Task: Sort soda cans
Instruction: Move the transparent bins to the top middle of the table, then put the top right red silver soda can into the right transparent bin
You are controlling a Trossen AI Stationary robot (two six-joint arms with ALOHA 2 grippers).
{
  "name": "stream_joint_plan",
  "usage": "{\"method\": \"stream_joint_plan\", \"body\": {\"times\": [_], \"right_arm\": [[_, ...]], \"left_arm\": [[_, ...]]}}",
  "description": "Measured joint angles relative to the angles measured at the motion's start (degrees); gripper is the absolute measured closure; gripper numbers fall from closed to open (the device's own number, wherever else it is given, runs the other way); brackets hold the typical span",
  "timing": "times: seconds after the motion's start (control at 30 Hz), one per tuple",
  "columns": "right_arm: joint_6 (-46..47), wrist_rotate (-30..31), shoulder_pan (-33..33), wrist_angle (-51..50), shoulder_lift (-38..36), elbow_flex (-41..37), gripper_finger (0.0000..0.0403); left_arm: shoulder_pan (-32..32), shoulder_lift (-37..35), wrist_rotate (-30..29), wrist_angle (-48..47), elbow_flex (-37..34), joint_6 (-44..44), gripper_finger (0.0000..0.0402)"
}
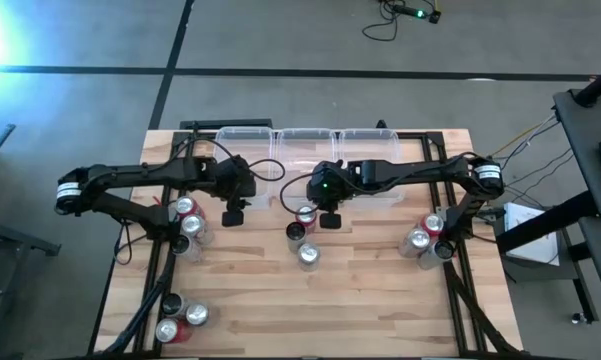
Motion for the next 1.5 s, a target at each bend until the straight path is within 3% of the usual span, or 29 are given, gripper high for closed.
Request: {"method": "stream_joint_plan", "body": {"times": [0.4, 0.6, 0.77, 1.03, 1.13, 1.3, 1.5], "right_arm": [[-0.19, 0.28, 0.13, -0.04, -2.28, 0.00, 0.0280], [-0.54, 1.25, 0.39, -0.07, -8.42, -0.01, 0.0237], [-0.40, 5.55, 3.23, -0.45, -15.03, 0.00, 0.0203], [9.75, 9.63, 8.98, -9.44, -23.29, 0.00, 0.0138], [14.46, 10.07, 11.71, -15.64, -25.01, 0.00, 0.0111], [23.89, 14.53, 19.38, -28.02, -25.60, -0.21, 0.0080], [40.37, 15.37, 29.08, -40.74, -25.09, -1.79, 0.0058]], "left_arm": [[0.00, -0.21, 0.55, 0.44, 0.17, -1.59, 0.0270], [0.00, -0.28, 4.55, -0.01, 1.81, -3.29, 0.0236], [0.00, -0.43, 5.04, -3.11, 4.28, -4.16, 0.0221], [0.00, -2.91, 11.37, -2.80, 11.07, -5.13, 0.0219], [-0.21, -4.77, 15.48, 1.31, 11.84, -6.81, 0.0219], [-3.43, -7.67, 25.92, 18.65, 6.68, -12.97, 0.0219], [-11.29, -7.58, 24.60, 38.68, -1.27, -16.61, 0.0219]]}}
